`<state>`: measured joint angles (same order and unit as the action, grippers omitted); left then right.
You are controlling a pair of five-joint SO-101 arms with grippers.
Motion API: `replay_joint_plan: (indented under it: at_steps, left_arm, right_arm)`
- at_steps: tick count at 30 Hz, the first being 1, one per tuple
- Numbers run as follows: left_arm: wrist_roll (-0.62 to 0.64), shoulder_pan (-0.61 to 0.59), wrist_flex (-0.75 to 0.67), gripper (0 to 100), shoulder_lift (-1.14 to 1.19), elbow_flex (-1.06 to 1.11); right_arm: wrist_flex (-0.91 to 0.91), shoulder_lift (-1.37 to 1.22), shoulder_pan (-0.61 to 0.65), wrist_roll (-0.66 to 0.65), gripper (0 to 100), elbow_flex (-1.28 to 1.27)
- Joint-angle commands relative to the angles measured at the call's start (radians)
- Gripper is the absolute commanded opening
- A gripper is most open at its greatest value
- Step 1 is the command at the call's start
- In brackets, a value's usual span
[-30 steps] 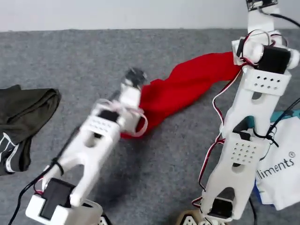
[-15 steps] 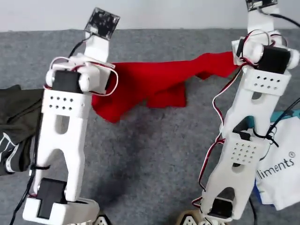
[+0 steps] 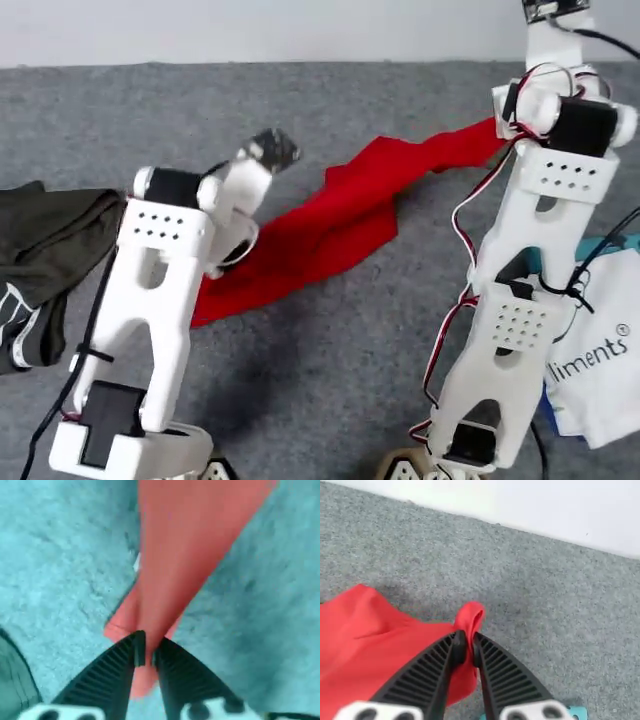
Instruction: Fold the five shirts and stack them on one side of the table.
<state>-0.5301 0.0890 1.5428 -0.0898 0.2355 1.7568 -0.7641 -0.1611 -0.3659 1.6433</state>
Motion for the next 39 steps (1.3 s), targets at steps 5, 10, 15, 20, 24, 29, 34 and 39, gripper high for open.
replay_joint_plan:
  at_steps: [5,10,15,20,24,29,34,39]
  left_arm:
    - [-0.221,-0.066,-0.523,1,-0.035,0.341]
    - [0.058,-0.141,-0.798,1,-0.037,0.332]
    - [0.209,-0.157,-0.701,5,-0.046,0.266]
    - [0.212,-0.153,-0.486,6,-0.046,0.13]
    - [0.212,-0.15,-0.284,6,-0.046,-0.015]
    - [0.207,-0.031,-0.069,6,-0.037,-0.067]
    - [0.209,0.178,-0.002,6,-0.037,0.004]
    - [0.209,0.374,-0.006,6,-0.037,0.116]
  right_arm:
    - [0.041,0.067,0.05,-0.005,0.9,-0.002]
    - [0.041,0.067,0.104,-0.005,0.9,-0.091]
    - [0.041,0.076,0.151,-0.005,0.9,-0.101]
    - [0.041,0.177,0.193,-0.005,0.9,-0.049]
    - [0.041,0.32,0.229,-0.005,0.9,-0.041]
    - [0.039,0.409,0.242,-0.005,0.9,-0.141]
    - [0.039,0.409,0.243,-0.003,0.9,-0.273]
    - [0.039,0.42,0.246,-0.003,0.9,-0.296]
